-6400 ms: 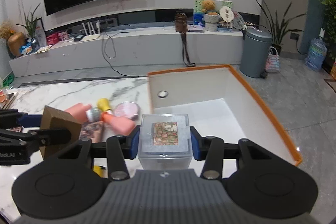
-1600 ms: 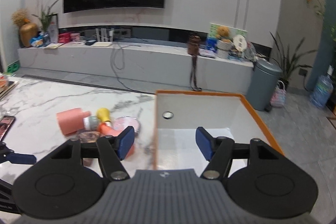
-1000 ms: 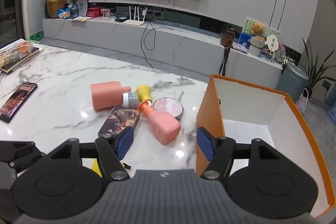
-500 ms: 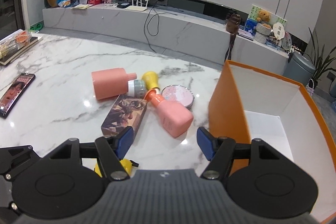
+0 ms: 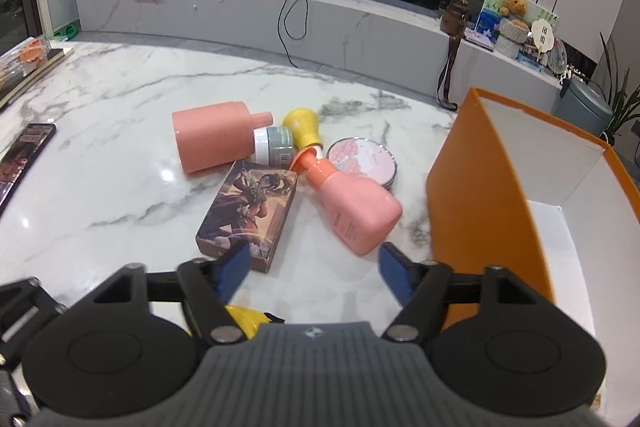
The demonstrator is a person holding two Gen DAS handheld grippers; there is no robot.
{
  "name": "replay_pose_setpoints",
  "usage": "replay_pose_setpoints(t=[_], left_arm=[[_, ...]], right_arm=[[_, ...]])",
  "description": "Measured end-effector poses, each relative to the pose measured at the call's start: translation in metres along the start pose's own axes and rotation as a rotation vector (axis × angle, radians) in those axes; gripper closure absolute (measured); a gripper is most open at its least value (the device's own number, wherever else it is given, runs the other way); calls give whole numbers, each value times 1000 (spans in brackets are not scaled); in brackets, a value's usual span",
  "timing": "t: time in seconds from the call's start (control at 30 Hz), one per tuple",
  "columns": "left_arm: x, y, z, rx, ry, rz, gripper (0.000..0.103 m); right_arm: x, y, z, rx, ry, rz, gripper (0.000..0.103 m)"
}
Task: Organize rigid objects
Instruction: 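Grasp the round gold tin with the left tool, then grasp the illustrated card box with the right tool while the left tool holds the tin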
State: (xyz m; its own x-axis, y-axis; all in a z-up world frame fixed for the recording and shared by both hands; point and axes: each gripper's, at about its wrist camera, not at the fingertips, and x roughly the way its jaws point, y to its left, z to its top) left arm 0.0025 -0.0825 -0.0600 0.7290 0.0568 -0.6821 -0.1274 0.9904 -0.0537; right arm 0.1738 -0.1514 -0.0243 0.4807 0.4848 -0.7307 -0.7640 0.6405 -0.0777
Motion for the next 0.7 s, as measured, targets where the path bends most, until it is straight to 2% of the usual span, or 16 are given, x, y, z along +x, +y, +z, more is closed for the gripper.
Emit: replay_pose_setpoints(t=[0.27, 0.37, 0.7], left_arm=[[-10, 59, 2, -120, 25, 120, 15], [-12, 73, 1, -153, 13, 135, 15], [-11, 87, 1, -161, -13, 160, 15]], right_arm=[[28, 21, 11, 26, 24, 53, 21], [43, 33, 13, 43, 28, 25, 15], [78, 48, 17, 99, 24, -50, 15]])
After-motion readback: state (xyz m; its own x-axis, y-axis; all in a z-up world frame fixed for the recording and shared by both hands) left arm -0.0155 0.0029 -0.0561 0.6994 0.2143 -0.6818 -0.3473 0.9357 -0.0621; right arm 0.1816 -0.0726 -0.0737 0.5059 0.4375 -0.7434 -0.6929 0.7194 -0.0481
